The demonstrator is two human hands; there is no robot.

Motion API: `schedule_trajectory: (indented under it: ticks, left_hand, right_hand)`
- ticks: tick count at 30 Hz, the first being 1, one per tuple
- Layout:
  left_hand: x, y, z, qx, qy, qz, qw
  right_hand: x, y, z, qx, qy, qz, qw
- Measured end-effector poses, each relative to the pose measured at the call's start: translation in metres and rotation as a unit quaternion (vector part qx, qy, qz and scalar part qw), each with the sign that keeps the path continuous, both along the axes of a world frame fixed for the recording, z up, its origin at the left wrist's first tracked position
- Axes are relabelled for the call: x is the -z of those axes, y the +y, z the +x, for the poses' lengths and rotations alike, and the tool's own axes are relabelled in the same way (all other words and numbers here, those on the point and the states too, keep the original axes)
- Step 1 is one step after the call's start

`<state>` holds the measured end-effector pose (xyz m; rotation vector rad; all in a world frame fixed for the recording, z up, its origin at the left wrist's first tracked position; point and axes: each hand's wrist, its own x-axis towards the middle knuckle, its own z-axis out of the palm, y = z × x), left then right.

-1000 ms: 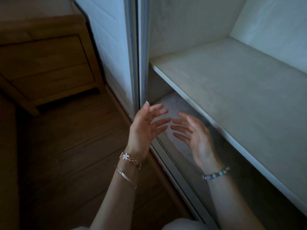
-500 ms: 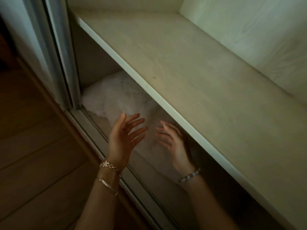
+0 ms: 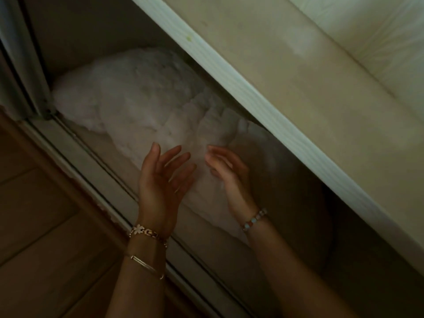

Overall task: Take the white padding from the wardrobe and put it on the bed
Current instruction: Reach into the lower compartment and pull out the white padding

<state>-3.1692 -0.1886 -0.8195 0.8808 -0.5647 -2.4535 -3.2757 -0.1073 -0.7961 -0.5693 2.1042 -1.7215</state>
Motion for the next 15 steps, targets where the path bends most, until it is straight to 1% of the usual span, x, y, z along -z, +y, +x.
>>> schedule_trajectory:
  ticks: [7,10,13,15]
  left_hand:
    - [0.009,0.001,0.004,-0.009,0.001,0.016,1.000]
    - [0.014,0.006,0.003,-0.013,-0.002,0.023,1.000]
    - [0.019,0.009,0.000,-0.027,-0.038,0.017,0.999]
    - [0.025,0.009,-0.003,-0.058,-0.078,0.016,0.995]
  right_hand:
    - [0.009,0.002,-0.004,-0.025,0.007,0.013,1.000]
    - [0.012,0.002,-0.006,-0.017,0.005,0.022,1.000]
    - [0.015,0.000,-0.008,-0.015,0.020,0.037,0.999]
    - [0.016,-0.001,-0.009,-0.010,0.055,0.057,0.997]
